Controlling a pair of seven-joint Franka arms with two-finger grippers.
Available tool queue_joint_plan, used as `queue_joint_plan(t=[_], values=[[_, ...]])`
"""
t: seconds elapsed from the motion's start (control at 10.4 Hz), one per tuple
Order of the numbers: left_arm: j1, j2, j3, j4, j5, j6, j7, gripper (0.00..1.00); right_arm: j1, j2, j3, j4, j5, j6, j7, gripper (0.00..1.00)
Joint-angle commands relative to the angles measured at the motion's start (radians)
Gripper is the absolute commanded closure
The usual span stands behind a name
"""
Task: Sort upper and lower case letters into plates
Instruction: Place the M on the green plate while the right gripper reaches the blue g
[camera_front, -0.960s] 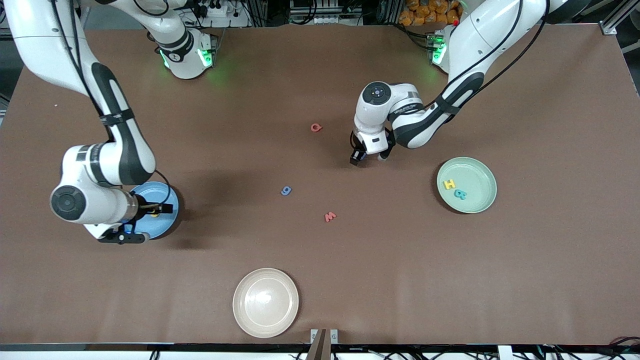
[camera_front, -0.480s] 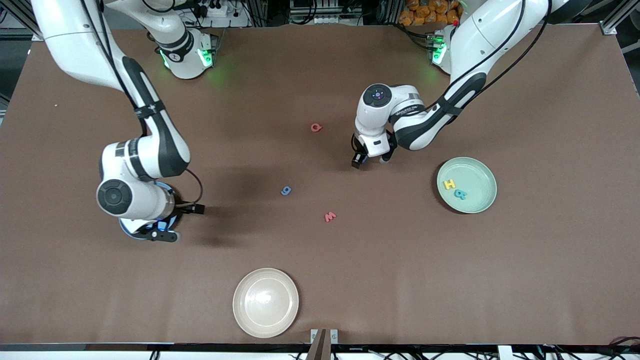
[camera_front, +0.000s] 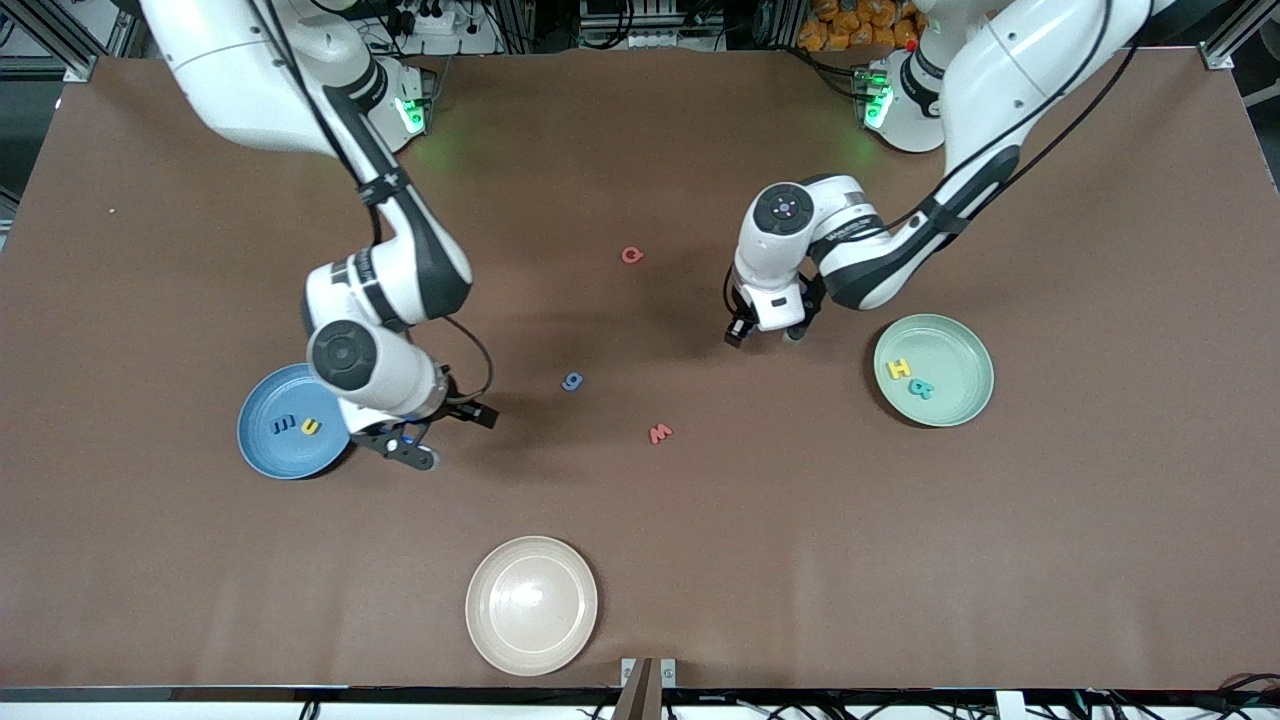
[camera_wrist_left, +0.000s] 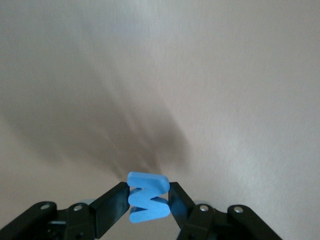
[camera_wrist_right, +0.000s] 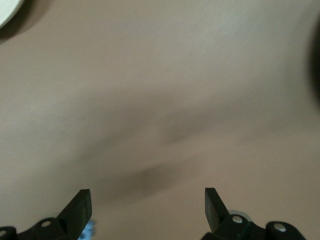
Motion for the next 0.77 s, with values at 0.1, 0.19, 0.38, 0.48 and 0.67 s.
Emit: queue_joint_plan(t=[0.1,0.19,0.38,0.48,0.67], values=[[0.156,-0.021,-0.08,-0.021,-0.028,-0.124,0.221,0.8,0.13,0.078,-0.007,0.019,0.014,0.111,0.262,0.0],[0.167,-0.024,-0.08,-0.021,-0.028,-0.15,0.25,0.8,0.156,0.095,-0.007,0.019,0.014,0.146,0.291,0.0],[0.21,-0.06,-0.094,-0.014,-0.028,-0.269,0.397,0.8,0.164,0.102,-0.007,0.013,0.017,0.148,0.346,0.0],[0.272,-0.079,-0.11,-0.02,-0.028,-0.302,0.483,0.8,0.187,0.113,-0.007,0.013,0.016,0.15,0.386,0.0],[0.461,-0.082,-0.227,-0.043,-0.028,-0.347,0.649,0.79,0.193,0.125,-0.007,0.01,0.016,0.151,0.402,0.0]])
